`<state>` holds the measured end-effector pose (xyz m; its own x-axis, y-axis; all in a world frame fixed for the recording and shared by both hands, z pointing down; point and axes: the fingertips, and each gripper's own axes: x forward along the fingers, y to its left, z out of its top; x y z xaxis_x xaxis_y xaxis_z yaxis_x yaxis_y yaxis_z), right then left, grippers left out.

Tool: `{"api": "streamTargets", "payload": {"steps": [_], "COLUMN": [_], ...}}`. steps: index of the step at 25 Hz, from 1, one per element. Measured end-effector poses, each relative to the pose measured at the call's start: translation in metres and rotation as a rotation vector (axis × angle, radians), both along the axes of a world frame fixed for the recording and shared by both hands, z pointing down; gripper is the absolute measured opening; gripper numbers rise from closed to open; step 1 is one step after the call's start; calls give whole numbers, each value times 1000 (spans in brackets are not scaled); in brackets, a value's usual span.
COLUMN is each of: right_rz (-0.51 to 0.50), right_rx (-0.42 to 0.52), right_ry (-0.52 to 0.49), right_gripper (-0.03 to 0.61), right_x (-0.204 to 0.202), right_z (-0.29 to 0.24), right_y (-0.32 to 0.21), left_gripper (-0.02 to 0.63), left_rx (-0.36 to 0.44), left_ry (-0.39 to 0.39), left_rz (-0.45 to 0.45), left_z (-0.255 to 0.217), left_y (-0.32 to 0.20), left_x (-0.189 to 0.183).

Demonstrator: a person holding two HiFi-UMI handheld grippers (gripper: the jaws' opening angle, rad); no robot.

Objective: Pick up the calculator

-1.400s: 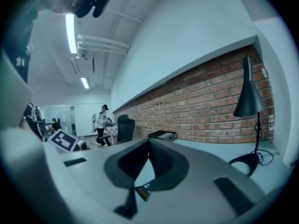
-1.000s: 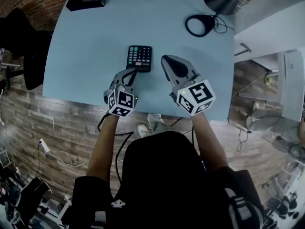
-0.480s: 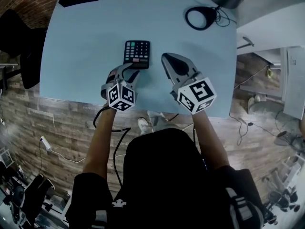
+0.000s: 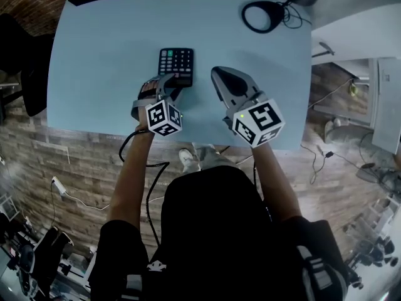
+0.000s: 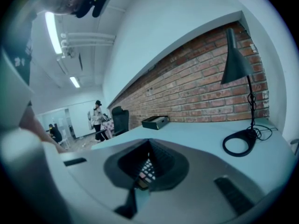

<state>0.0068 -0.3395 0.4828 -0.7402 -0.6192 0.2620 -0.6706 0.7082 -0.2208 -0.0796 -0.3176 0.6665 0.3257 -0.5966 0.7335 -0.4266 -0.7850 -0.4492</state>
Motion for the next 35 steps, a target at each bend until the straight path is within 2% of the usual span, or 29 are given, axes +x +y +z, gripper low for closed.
{"api": "streamTargets", "payload": {"steps": [4, 8, 14, 20, 26, 35], "right_rz": [18, 27, 29, 29, 23, 18], "right_rx": [-12, -22, -36, -49, -53, -54], "right_ry": [8, 18, 25, 27, 28, 22], "right_gripper": [5, 5, 5, 5, 5, 5], "right_x": [6, 11, 12, 11, 8, 9], "right_z": [6, 10, 15, 19, 20, 19], "right_y": [-4, -5, -4, -1, 1, 3], "left_gripper": [232, 212, 171, 161, 160, 135], "left_rx": [17, 22, 69, 95, 93, 110], "left_ry": [-79, -69, -111, -119, -132, -77], "left_rz": [68, 66, 95, 123, 107, 78], "left_z": [11, 14, 13, 13, 13, -5], "left_y": [-3, -9, -14, -14, -14, -23], "left_x": [0, 2, 3, 2, 0, 7]}}
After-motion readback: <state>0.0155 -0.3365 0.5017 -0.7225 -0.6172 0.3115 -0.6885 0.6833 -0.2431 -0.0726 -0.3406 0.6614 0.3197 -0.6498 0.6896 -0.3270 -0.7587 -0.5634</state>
